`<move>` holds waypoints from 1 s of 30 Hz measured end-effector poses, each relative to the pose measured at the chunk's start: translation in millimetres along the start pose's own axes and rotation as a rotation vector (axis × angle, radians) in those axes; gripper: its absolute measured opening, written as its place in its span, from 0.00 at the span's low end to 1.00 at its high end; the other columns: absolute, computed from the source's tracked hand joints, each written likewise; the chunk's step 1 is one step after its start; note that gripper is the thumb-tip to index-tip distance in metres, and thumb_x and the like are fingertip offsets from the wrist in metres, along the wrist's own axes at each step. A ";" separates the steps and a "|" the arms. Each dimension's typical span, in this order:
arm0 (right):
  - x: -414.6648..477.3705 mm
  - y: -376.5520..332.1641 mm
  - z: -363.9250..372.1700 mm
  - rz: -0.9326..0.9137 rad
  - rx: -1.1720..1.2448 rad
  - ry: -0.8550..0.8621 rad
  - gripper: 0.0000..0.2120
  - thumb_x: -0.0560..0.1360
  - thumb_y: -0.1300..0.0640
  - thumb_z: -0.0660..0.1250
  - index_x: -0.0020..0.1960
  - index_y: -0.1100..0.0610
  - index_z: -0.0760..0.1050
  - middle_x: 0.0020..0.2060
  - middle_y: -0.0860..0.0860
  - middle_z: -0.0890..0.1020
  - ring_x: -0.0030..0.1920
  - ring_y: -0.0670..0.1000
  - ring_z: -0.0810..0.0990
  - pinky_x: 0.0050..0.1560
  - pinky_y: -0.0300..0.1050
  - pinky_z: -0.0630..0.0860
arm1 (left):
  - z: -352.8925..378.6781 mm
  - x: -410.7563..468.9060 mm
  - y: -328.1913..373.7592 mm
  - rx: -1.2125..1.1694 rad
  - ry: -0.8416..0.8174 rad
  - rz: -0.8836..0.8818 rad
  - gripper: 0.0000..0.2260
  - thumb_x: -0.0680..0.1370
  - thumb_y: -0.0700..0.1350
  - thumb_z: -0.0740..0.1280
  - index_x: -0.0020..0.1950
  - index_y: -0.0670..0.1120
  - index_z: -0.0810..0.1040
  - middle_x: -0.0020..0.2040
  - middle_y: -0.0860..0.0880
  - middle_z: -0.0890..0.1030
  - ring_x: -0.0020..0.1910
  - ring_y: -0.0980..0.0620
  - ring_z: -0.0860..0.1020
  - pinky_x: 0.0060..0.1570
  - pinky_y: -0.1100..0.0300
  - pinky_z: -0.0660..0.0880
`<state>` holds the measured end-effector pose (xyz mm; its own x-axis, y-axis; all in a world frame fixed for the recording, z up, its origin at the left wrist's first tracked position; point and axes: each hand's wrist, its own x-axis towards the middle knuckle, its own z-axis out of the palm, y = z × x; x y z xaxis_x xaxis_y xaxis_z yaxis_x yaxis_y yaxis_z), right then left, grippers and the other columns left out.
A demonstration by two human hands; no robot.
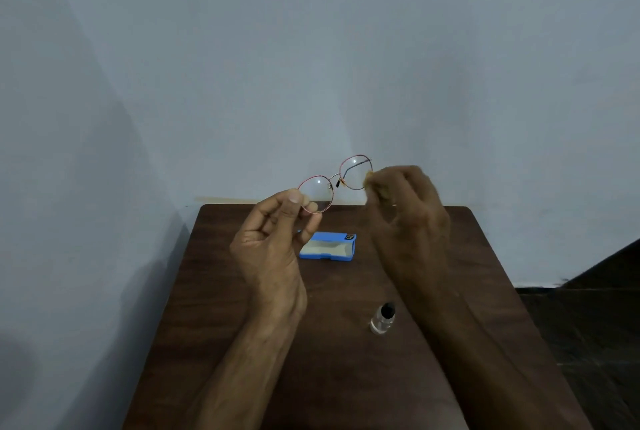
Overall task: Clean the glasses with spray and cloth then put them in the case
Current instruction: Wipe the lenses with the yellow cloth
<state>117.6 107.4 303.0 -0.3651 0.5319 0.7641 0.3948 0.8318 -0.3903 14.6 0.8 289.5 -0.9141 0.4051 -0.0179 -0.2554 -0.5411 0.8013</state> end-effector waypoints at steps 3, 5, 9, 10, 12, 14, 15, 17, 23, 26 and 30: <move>7.1 1.7 -1.2 0.019 0.015 0.013 0.04 0.77 0.65 0.72 0.51 0.59 0.81 0.50 0.52 0.81 0.46 0.54 0.80 0.42 0.53 0.79 | 0.4 -0.8 1.2 -0.004 0.011 -0.011 0.03 0.78 0.38 0.73 0.51 0.41 0.84 0.42 0.45 0.87 0.41 0.50 0.85 0.44 0.56 0.84; 1.3 -6.9 0.1 -0.045 0.011 -0.030 0.03 0.78 0.65 0.71 0.50 0.59 0.82 0.49 0.52 0.82 0.47 0.55 0.80 0.43 0.53 0.78 | 1.0 1.1 1.9 -0.024 0.018 -0.031 0.02 0.79 0.37 0.72 0.49 0.41 0.85 0.41 0.46 0.87 0.41 0.50 0.85 0.44 0.57 0.84; 14.0 3.1 -4.5 0.061 0.065 0.067 0.04 0.77 0.65 0.73 0.49 0.58 0.83 0.48 0.50 0.82 0.45 0.50 0.81 0.43 0.51 0.80 | 2.0 0.3 0.1 -0.011 0.020 -0.050 0.02 0.79 0.36 0.72 0.50 0.41 0.85 0.40 0.47 0.87 0.40 0.51 0.86 0.43 0.57 0.85; 18.3 5.2 -5.0 0.080 0.083 0.085 0.04 0.77 0.65 0.73 0.50 0.58 0.83 0.49 0.50 0.82 0.45 0.50 0.81 0.43 0.51 0.81 | 1.6 -0.7 -0.2 -0.014 0.023 -0.053 0.02 0.79 0.36 0.72 0.50 0.41 0.85 0.41 0.47 0.87 0.41 0.50 0.86 0.43 0.58 0.85; 18.1 0.3 -3.5 0.029 0.082 0.070 0.04 0.78 0.66 0.72 0.51 0.59 0.83 0.49 0.51 0.83 0.46 0.52 0.82 0.45 0.52 0.81 | 1.0 -0.6 0.0 -0.039 0.037 -0.065 0.03 0.79 0.36 0.71 0.51 0.40 0.85 0.41 0.46 0.87 0.41 0.50 0.86 0.43 0.58 0.85; 11.3 -6.9 -1.9 -0.058 0.064 0.013 0.05 0.79 0.65 0.71 0.52 0.59 0.84 0.50 0.52 0.83 0.47 0.55 0.82 0.46 0.53 0.80 | 0.9 0.7 -0.2 -0.044 0.042 -0.069 0.03 0.79 0.36 0.71 0.52 0.40 0.84 0.40 0.47 0.87 0.39 0.52 0.86 0.42 0.59 0.85; 10.1 -6.3 -2.2 -0.077 0.051 -0.003 0.05 0.79 0.65 0.71 0.53 0.59 0.84 0.50 0.52 0.83 0.47 0.55 0.82 0.46 0.53 0.80 | 1.1 0.8 -0.9 -0.033 0.034 -0.064 0.03 0.79 0.36 0.72 0.51 0.40 0.85 0.40 0.47 0.87 0.39 0.52 0.86 0.42 0.59 0.84; 14.7 1.6 -3.0 -0.035 0.031 0.013 0.05 0.79 0.65 0.72 0.53 0.58 0.84 0.50 0.51 0.84 0.47 0.54 0.82 0.46 0.53 0.80 | 2.0 -0.8 -2.9 -0.002 0.015 -0.042 0.03 0.79 0.37 0.72 0.49 0.42 0.85 0.41 0.47 0.87 0.40 0.51 0.86 0.42 0.58 0.84; 3.5 -25.2 -3.5 -0.055 0.158 -0.028 0.05 0.78 0.64 0.74 0.52 0.58 0.85 0.50 0.51 0.85 0.48 0.54 0.84 0.49 0.51 0.81 | 5.6 -3.4 -7.6 0.003 0.031 -0.013 0.03 0.79 0.37 0.73 0.48 0.44 0.86 0.42 0.44 0.87 0.41 0.49 0.86 0.41 0.59 0.83; -11.6 -40.5 -4.1 -0.105 0.188 -0.082 0.05 0.78 0.64 0.74 0.52 0.58 0.85 0.50 0.51 0.85 0.50 0.53 0.84 0.49 0.48 0.81 | 8.7 -3.0 -11.7 0.003 0.048 -0.015 0.03 0.79 0.36 0.73 0.47 0.42 0.86 0.40 0.46 0.86 0.38 0.50 0.84 0.39 0.59 0.82; 2.2 -25.9 1.9 -0.051 0.096 -0.010 0.04 0.77 0.64 0.72 0.52 0.60 0.84 0.49 0.53 0.84 0.48 0.56 0.82 0.48 0.55 0.80 | 6.2 -6.0 -15.9 0.015 0.034 -0.007 0.04 0.78 0.38 0.73 0.52 0.40 0.86 0.44 0.42 0.88 0.43 0.48 0.87 0.43 0.57 0.84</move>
<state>105.0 87.3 313.8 -0.3910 0.4895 0.7794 0.2929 0.8690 -0.3988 26.1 11.5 280.6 -0.9227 0.3830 -0.0437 -0.2572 -0.5273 0.8098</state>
